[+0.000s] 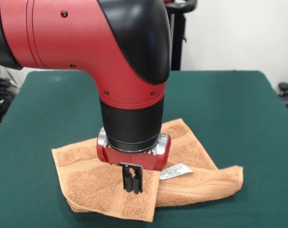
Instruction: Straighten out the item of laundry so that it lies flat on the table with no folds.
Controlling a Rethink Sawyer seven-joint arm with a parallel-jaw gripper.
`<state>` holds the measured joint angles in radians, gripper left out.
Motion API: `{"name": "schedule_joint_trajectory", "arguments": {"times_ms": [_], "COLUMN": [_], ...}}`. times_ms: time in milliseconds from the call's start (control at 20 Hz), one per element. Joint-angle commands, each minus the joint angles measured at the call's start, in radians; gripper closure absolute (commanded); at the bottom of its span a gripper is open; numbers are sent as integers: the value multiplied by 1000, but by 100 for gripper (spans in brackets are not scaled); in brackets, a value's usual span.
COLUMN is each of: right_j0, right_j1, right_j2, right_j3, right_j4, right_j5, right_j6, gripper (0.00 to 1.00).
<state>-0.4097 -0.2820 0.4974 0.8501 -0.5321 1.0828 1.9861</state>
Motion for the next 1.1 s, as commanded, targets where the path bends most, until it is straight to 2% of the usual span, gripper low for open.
{"name": "schedule_joint_trajectory", "arguments": {"times_ms": [50, 1100], "right_j0": [43, 85], "right_j1": [21, 35], "right_j2": [16, 1], "right_j3": [-20, -44], "right_j4": [-38, -63], "right_j5": [-3, -29], "right_j6": [-189, -157], "gripper": [100, 100]}}
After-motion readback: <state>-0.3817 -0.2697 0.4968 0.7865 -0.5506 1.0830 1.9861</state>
